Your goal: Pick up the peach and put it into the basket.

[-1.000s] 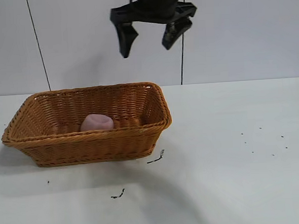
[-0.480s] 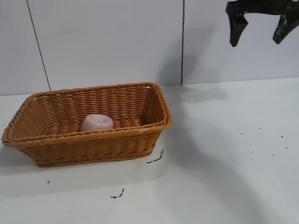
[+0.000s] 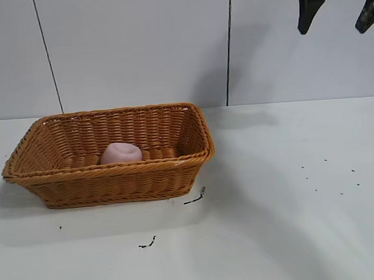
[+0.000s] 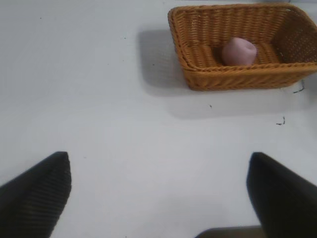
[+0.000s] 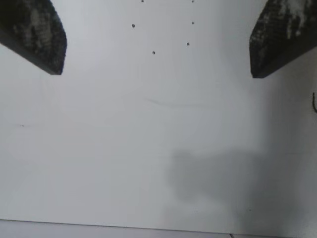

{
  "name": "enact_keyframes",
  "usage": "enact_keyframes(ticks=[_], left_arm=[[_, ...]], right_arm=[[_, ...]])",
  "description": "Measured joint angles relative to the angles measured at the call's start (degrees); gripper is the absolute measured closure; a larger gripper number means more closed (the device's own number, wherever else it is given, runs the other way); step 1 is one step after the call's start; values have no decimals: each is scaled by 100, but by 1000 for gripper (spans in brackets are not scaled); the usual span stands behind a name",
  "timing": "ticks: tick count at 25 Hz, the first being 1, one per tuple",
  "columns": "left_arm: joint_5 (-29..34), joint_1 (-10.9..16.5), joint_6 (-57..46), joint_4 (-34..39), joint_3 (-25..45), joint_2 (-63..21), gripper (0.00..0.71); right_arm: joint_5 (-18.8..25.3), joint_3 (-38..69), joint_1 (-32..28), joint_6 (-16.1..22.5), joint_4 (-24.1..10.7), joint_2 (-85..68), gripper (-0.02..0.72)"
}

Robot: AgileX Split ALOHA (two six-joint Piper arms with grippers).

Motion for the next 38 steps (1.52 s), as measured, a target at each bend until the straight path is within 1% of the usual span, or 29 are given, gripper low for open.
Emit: enact_keyframes(ticks=[5,9,16,18,22,24,27,30,34,38], left_arm=[[0,0,0,0,0,0,17],[0,0,0,0,0,0,17],[0,0,0,0,0,0,17],[0,0,0,0,0,0,17],[0,0,0,0,0,0,17],[0,0,0,0,0,0,17],[0,0,0,0,0,0,17],[0,0,0,0,0,0,17],[0,0,0,0,0,0,17],[0,0,0,0,0,0,17]], right_arm=[[0,1568,0,14,0,-1515,8],[0,3174,0,14,0,-2902,8],[5,6032,0,14,72,-5749,8],[-118,6763,0,14,66,-6596,8],[-638,7841,0,14,66,-8365,8],[-792,8169,0,14,66,-9129,8],[-904,8626,0,14,66,-10109,8],[-968,8709,0,14,62,-10854,8],[-1031,8715,0,14,68,-11488,8],[-1031,8715,0,14,68,-11567,8]])
